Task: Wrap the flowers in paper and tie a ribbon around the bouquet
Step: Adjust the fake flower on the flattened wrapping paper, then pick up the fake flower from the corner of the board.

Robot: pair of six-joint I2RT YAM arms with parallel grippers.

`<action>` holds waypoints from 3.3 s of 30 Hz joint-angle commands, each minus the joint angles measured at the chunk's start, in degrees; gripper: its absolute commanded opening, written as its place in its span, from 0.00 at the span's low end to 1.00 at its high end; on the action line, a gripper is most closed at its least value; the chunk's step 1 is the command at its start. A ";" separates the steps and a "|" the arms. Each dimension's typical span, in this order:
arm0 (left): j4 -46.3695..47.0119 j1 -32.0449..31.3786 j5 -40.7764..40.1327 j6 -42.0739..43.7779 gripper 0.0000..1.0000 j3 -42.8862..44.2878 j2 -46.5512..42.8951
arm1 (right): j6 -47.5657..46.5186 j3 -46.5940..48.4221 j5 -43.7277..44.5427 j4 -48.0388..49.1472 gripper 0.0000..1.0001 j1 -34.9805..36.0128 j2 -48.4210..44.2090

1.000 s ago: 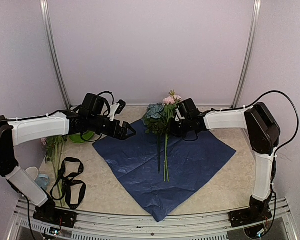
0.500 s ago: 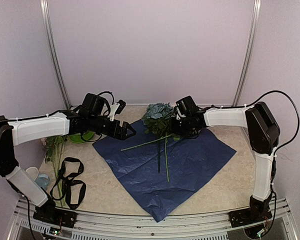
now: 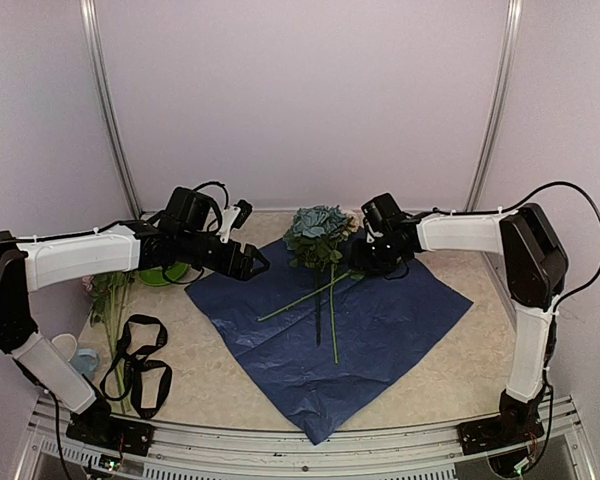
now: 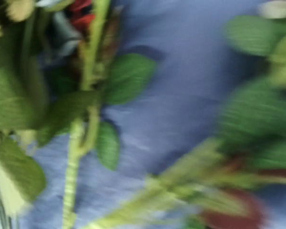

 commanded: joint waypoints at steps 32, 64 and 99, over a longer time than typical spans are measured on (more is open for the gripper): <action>-7.25 -4.01 -6.26 6.27 0.88 5.88 8.51 | -0.68 9.51 1.69 0.43 0.06 -6.65 5.60; -7.11 -2.18 -6.71 6.09 0.89 5.88 6.86 | -7.68 26.00 -7.62 11.29 0.51 -6.88 20.81; -25.84 37.46 -34.60 -5.41 0.54 -1.35 -0.64 | -22.16 -11.10 -4.77 12.09 0.97 -3.44 -16.41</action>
